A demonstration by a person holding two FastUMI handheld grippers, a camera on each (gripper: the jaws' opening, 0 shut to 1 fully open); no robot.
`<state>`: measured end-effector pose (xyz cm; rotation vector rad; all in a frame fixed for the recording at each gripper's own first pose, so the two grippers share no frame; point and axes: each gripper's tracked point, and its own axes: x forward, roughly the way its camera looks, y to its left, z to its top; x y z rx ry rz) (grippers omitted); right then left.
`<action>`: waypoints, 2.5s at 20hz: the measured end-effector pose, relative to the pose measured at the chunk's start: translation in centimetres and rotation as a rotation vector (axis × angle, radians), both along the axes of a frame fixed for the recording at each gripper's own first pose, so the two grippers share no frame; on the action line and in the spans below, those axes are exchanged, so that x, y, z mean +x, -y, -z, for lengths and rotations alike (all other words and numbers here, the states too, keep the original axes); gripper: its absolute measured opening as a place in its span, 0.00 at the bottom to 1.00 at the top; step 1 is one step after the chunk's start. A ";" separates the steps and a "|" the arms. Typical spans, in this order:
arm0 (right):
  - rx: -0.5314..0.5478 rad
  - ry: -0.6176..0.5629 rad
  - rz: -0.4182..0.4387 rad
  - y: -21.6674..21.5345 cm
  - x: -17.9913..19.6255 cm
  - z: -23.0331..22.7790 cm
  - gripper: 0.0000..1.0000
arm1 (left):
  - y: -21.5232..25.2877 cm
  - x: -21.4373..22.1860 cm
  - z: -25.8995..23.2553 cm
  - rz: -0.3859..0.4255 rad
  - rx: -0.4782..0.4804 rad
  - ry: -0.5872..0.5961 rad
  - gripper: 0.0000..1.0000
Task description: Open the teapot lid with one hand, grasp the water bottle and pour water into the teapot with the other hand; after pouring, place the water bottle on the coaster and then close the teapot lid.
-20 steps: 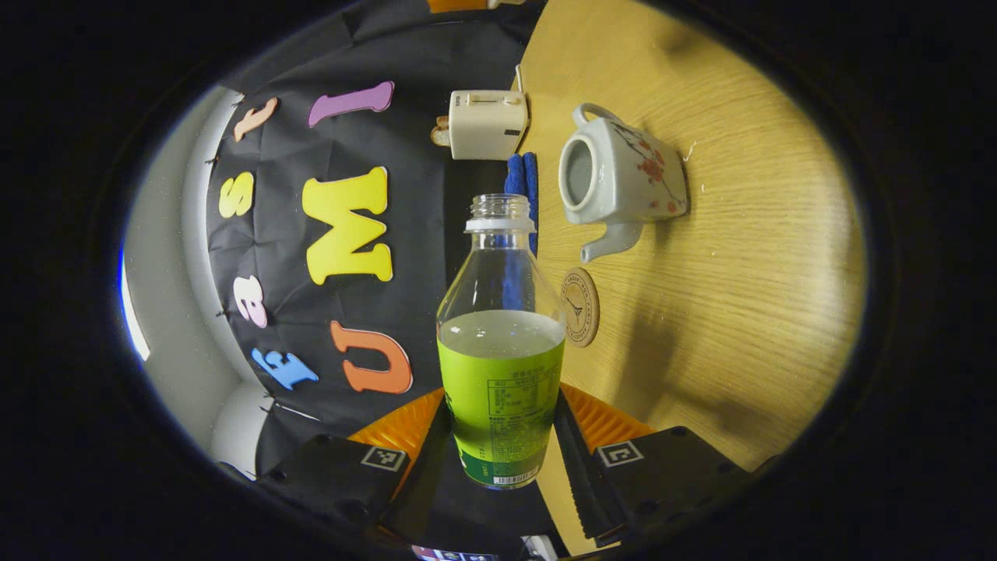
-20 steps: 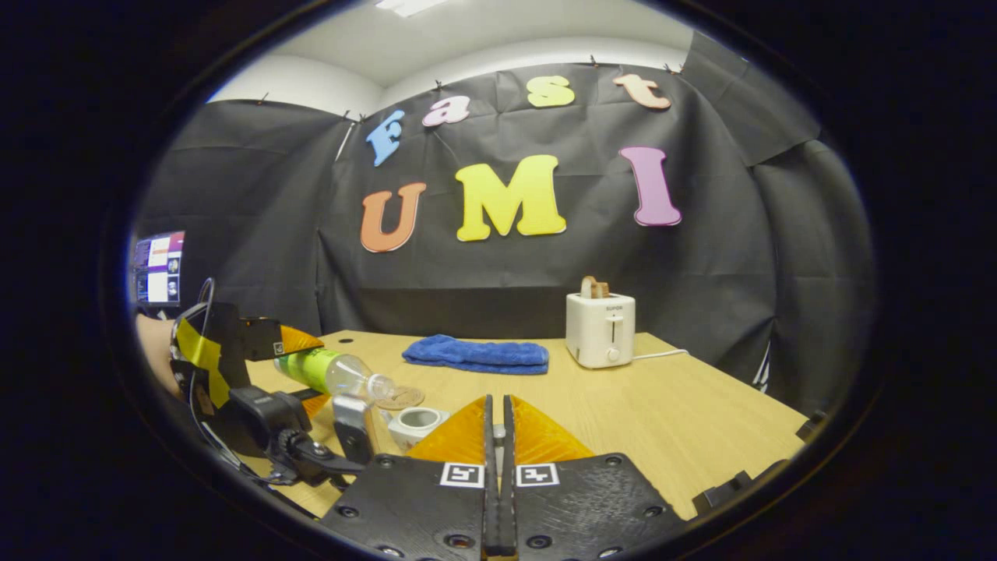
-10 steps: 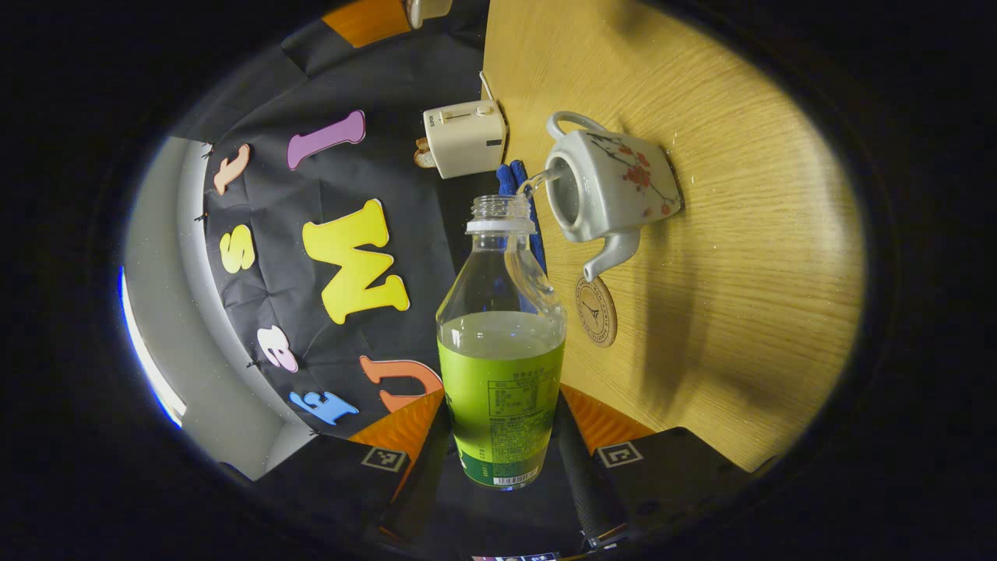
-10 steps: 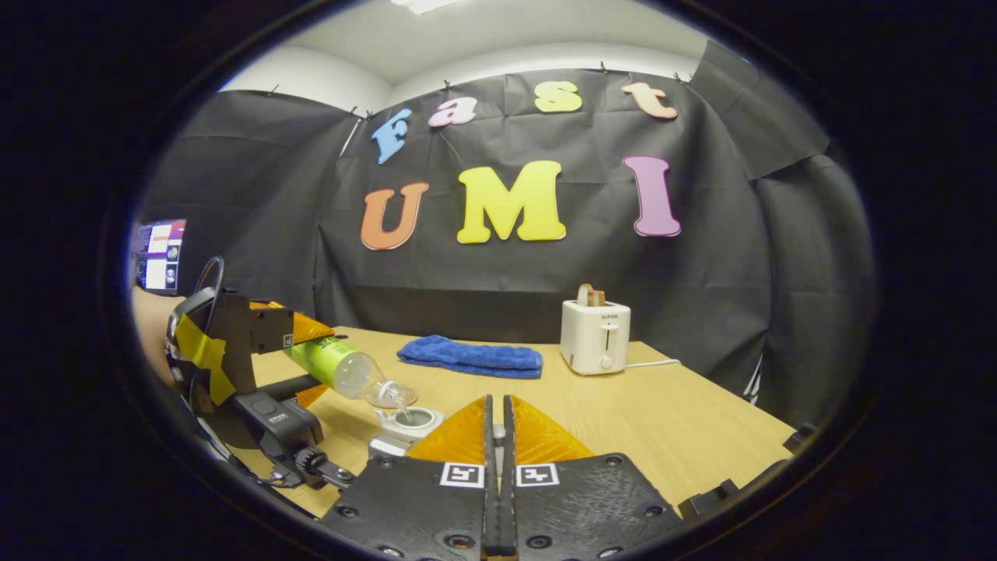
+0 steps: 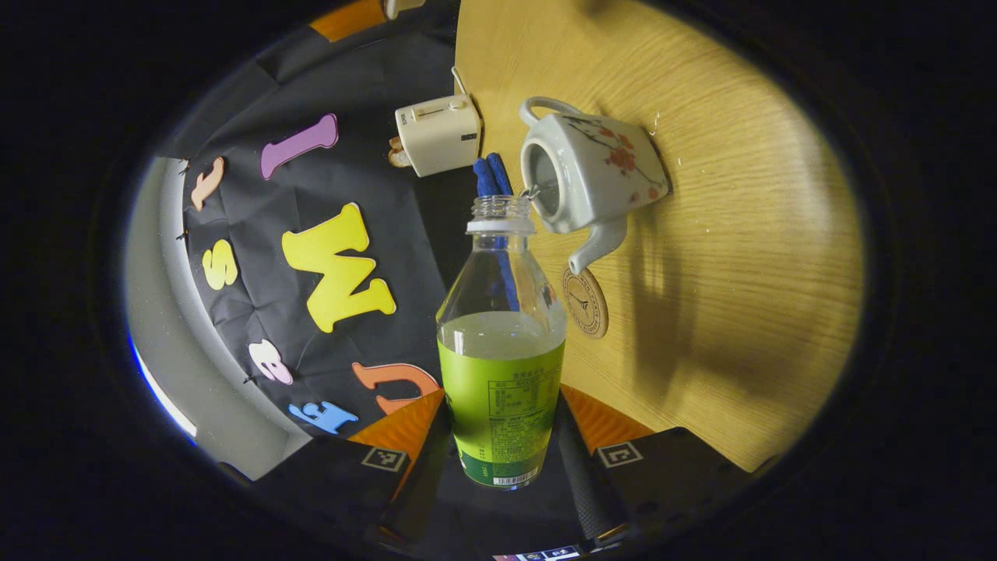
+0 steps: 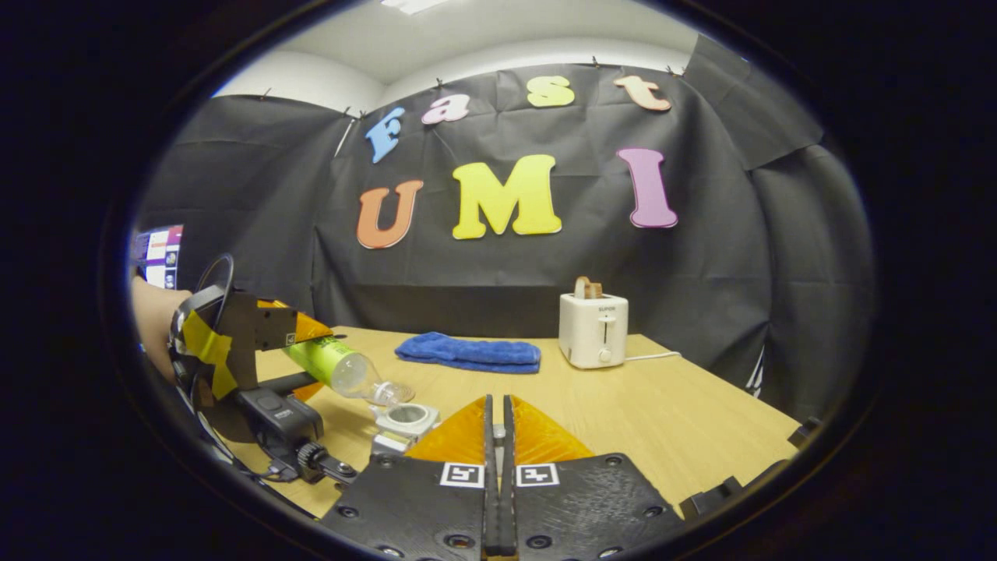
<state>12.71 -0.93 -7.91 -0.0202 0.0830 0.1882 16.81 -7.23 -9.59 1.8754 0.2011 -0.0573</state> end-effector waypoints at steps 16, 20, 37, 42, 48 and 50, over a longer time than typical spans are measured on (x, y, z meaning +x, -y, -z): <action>-0.005 -0.006 -0.016 -0.2 -0.1 0.2 0.00 | 0.8 -0.2 -1.8 -0.023 0.182 0.009 0.73; -0.010 -0.007 -0.019 -0.4 -0.1 0.4 0.00 | 1.5 -0.6 -2.2 -0.007 0.235 0.034 0.74; -0.014 0.001 -0.008 0.4 -0.2 -0.1 0.00 | 4.2 -1.5 -6.4 0.025 0.388 0.113 0.74; -0.008 -0.005 -0.009 0.4 -0.1 0.2 0.00 | 4.7 -1.5 -6.9 0.036 0.396 0.128 0.74; -0.023 -0.009 -0.007 0.2 0.0 0.3 0.00 | 4.6 -1.2 -6.1 0.044 0.391 0.125 0.73; -0.029 0.007 -0.004 0.2 -0.4 -0.2 0.00 | 4.2 -1.1 -5.9 0.046 0.377 0.122 0.73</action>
